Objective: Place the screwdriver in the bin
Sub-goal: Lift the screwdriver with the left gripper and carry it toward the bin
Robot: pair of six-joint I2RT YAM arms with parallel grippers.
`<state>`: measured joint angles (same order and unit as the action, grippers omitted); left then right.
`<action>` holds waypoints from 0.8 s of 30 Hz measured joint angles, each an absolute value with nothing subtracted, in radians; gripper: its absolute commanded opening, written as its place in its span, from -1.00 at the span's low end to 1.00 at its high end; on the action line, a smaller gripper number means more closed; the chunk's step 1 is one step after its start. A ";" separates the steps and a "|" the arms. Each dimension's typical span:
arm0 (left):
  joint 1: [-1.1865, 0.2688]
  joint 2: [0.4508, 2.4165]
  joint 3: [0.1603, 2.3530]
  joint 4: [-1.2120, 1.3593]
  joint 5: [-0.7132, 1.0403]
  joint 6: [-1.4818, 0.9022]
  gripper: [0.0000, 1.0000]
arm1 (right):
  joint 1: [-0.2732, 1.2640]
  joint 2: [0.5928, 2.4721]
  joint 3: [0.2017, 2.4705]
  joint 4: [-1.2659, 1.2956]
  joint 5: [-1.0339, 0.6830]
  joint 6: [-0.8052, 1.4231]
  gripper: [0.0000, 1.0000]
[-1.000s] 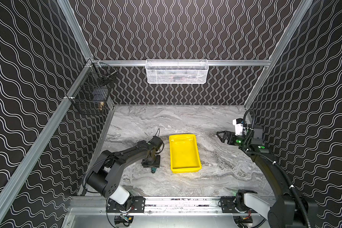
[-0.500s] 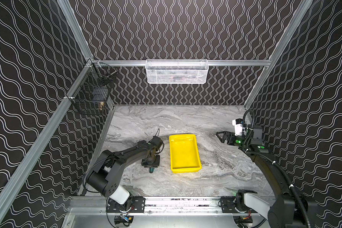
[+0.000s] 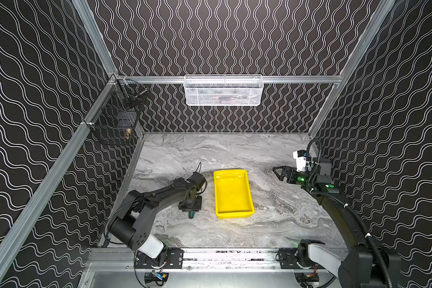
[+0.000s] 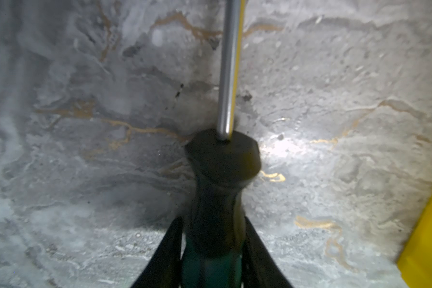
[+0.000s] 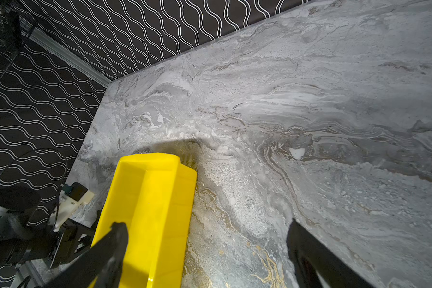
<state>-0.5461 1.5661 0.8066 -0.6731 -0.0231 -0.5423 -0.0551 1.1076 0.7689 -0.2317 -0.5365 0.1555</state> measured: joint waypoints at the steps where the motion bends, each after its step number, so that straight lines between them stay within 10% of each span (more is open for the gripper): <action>1: -0.546 1.566 0.806 -0.673 -0.023 -0.542 -0.35 | -0.055 1.107 0.769 -0.232 -0.537 0.155 0.99; 24: -0.547 1.548 0.848 -0.668 0.010 -0.517 -1.00 | -0.055 1.097 0.769 -0.232 -0.537 0.156 0.99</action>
